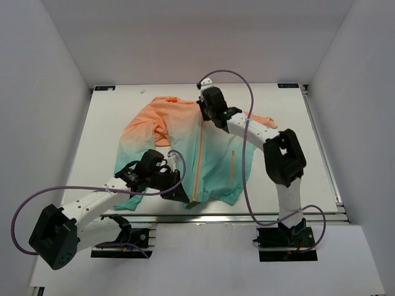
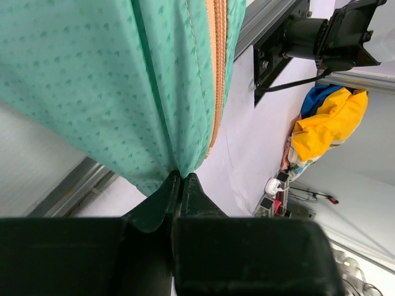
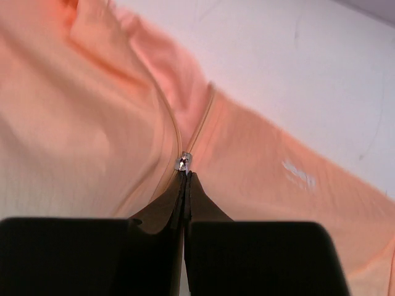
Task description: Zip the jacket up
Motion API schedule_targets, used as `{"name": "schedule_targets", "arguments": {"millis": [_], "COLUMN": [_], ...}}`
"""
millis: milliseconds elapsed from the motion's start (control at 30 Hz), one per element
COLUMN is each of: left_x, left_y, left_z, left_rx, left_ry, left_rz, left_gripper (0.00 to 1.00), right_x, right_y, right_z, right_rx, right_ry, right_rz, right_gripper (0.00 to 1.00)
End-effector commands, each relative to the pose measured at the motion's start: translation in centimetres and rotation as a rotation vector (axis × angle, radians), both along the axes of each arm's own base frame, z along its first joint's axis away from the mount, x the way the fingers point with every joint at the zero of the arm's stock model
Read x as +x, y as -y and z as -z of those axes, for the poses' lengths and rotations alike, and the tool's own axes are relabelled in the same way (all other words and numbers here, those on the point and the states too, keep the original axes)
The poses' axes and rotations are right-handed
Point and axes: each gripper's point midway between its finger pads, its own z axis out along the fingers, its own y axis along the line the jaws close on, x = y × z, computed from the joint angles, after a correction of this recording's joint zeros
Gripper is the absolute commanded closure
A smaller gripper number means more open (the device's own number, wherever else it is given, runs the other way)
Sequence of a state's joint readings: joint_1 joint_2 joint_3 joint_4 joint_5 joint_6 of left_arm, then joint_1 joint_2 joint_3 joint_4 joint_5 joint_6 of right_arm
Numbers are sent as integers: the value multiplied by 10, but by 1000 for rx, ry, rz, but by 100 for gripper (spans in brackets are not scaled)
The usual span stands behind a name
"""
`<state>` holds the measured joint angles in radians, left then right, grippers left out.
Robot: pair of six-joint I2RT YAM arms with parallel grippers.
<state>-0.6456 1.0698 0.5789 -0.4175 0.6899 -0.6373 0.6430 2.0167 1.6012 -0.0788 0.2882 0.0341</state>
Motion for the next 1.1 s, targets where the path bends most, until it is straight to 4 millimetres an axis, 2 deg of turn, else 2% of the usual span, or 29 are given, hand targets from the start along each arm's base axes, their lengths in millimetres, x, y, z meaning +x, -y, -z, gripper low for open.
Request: {"name": "schedule_targets", "arguments": {"millis": [0,33,200,233,300,333,567,600,800,933,1067], "left_x": [-22,-23,-26,-27,-27,-27,-29,-32,-45,-45,-51], "left_y": [1,1,-1,-1,-1,-1,-3,-4,-18,-23,-25], "left_z": [-6,-5,-1,0,1,0,-4,-1,9,10,8], "left_rx": [-47,-48,-45,-47,-51,-52,-75,-76,-33,-17,-31], "left_ry": [-69,-70,-85,-85,-88,-86,-86,-108,-136,-123,-137], "left_rz": [61,62,56,53,50,44,11,2,-48,-78,-93], "left_gripper": [100,100,100,100,100,100,100,100,100,100,100], "right_x": [64,83,133,139,152,155,166,172,180,183,189], "right_y": [2,-6,-15,-19,-20,-22,-18,-12,-5,-1,6], "right_z": [-49,-52,-47,-33,-47,-41,-52,-66,-83,-98,-105], "right_rx": [66,80,114,112,121,119,144,167,199,205,223], "right_ry": [174,196,226,224,295,300,349,371,411,437,460], "right_rz": [81,89,95,95,93,84,79,92,57,58,66], "right_gripper": [100,100,100,100,100,100,100,100,100,100,100]}}
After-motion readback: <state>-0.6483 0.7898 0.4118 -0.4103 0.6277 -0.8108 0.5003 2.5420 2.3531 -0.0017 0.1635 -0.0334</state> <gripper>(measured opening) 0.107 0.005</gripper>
